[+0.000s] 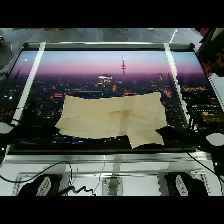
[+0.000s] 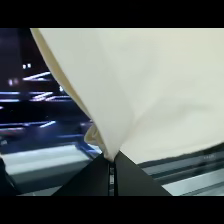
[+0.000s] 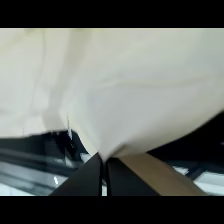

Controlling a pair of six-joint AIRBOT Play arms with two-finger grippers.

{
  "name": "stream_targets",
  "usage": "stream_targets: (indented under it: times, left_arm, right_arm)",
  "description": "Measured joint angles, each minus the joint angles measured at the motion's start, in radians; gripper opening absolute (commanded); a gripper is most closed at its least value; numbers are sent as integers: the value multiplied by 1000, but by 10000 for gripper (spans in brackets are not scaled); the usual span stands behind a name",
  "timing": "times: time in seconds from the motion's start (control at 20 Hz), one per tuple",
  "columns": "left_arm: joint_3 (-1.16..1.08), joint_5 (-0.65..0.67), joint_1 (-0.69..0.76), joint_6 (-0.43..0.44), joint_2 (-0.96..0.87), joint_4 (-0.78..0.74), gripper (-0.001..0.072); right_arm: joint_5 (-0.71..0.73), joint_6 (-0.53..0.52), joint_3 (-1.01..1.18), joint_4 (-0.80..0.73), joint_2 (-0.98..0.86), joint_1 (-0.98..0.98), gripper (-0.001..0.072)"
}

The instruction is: Fold the clothes and pants, and hang the long-sleeved shirts on hangers.

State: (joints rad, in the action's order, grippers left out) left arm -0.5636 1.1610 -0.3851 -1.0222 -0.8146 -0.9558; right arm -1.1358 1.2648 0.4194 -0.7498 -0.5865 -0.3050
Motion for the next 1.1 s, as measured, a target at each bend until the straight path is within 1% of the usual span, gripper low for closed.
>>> stream_targets:
  times: [0.1, 0.2, 0.4, 0.6, 0.8, 0.9, 0.95, 1.0, 1.05, 1.1]
  left_arm:
    - [18, -50, 0, -4, 52, 32, 11]
    - [27, -135, 1, -8, 77, 100, 11]
    - [35, -325, 13, -11, 57, 256, 11]
    - [14, -490, 100, -11, -58, 331, 12]
    - [-94, -644, 224, -11, -237, 357, 12]
    - [-168, -694, 264, -11, -334, 361, 13]
    - [-201, -707, 278, -11, -380, 363, 38]
    - [-233, -721, 290, -11, -427, 364, 277]
    - [-257, -726, 298, -11, -466, 364, 720]
    - [-276, -732, 305, -11, -502, 365, 708]
  right_arm:
    - [68, 41, -5, 24, 33, 0, 10]
    - [152, 65, -4, 63, 26, 0, 10]
    - [293, 83, 45, 120, -83, 5, 10]
    - [436, 84, 153, 139, -281, 94, 11]
    - [601, 83, 305, 143, -514, 204, 11]
    - [661, 84, 378, 145, -615, 229, 12]
    - [693, 86, 411, 145, -663, 237, 16]
    - [718, 87, 437, 146, -700, 242, 176]
    - [741, 90, 458, 146, -735, 247, 513]
    - [757, 90, 473, 145, -760, 249, 713]
